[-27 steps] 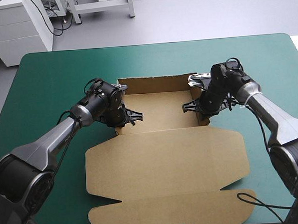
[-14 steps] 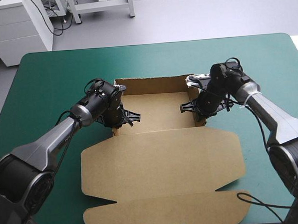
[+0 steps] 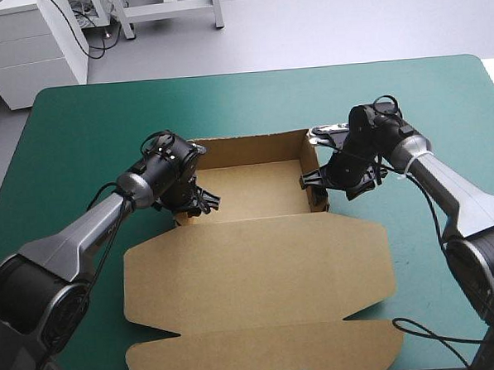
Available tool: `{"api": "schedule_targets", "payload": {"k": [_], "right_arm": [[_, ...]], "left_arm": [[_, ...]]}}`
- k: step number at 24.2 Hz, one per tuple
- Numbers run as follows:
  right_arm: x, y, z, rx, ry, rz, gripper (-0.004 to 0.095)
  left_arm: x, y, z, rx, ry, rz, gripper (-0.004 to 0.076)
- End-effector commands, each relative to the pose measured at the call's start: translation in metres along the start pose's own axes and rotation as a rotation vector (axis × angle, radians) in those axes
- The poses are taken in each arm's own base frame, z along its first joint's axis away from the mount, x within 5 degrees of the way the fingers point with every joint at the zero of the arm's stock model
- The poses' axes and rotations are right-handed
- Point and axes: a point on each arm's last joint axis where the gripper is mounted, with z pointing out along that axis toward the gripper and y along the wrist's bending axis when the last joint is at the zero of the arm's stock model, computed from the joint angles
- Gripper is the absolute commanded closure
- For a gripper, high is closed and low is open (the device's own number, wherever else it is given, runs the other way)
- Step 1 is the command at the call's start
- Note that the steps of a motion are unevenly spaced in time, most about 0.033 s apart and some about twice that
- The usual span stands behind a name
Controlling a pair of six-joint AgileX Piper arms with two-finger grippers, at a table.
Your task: Fold the box
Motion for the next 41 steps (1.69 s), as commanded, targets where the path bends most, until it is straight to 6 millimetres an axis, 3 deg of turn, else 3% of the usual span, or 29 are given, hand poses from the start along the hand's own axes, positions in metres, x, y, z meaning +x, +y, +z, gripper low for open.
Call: {"api": "schedule_targets", "payload": {"k": [1, 5, 10, 16, 21, 22, 26, 27, 28, 30, 33, 36, 38, 41], "right_arm": [[-0.001, 0.003, -0.023, -0.031, -0.071, -0.005, 0.0172], [-0.005, 0.007, -0.029, -0.07, -0.11, -0.005, 0.0172], [-0.014, 0.012, -0.048, -0.08, -0.167, -0.02, 0.0172], [-0.023, 0.02, -0.093, -0.076, -0.255, -0.056, 0.0172], [-0.026, 0.027, -0.133, -0.09, -0.385, -0.058, 0.0172], [-0.022, 0.027, -0.142, -0.074, -0.411, -0.05, 0.0172], [-0.019, 0.022, -0.149, -0.012, -0.432, -0.034, 0.0174], [-0.017, 0.023, -0.15, -0.021, -0.432, -0.032, 0.0174], [-0.016, 0.025, -0.151, -0.045, -0.431, -0.029, 0.0174], [-0.016, 0.029, -0.15, -0.085, -0.425, -0.02, 0.0174], [-0.016, 0.029, -0.15, -0.086, -0.425, -0.02, 0.0174], [-0.016, 0.028, -0.15, -0.082, -0.426, -0.022, 0.0176], [-0.017, 0.027, -0.149, -0.072, -0.424, -0.023, 0.0175], [-0.022, 0.025, -0.138, -0.067, -0.397, -0.017, 0.0176]], "left_arm": [[0.001, 0.013, -0.028, -0.03, -0.03, -0.021, 0.0142], [-0.008, 0.014, -0.045, 0.0, -0.088, -0.042, 0.0145], [-0.023, 0.019, -0.081, 0.042, -0.216, -0.078, 0.0145], [-0.031, 0.025, -0.129, 0.126, -0.364, -0.094, 0.0145], [-0.024, 0.04, -0.175, 0.166, -0.506, -0.131, 0.0145], [-0.016, 0.048, -0.196, 0.18, -0.565, -0.145, 0.0146], [0.01, 0.064, -0.229, 0.214, -0.653, -0.168, 0.0222], [0.023, 0.071, -0.243, 0.225, -0.694, -0.178, 0.0326], [0.034, 0.079, -0.255, 0.205, -0.736, -0.149, 0.0515], [0.049, 0.087, -0.268, 0.193, -0.785, -0.112, 0.0722], [0.071, 0.096, -0.286, 0.221, -0.84, -0.126, 0.0729], [0.106, 0.103, -0.3, 0.309, -0.876, -0.117, 0.0729], [0.132, 0.107, -0.295, 0.322, -0.866, -0.092, 0.0729], [0.18, 0.113, -0.269, 0.311, -0.826, -0.078, 0.0729]]}}
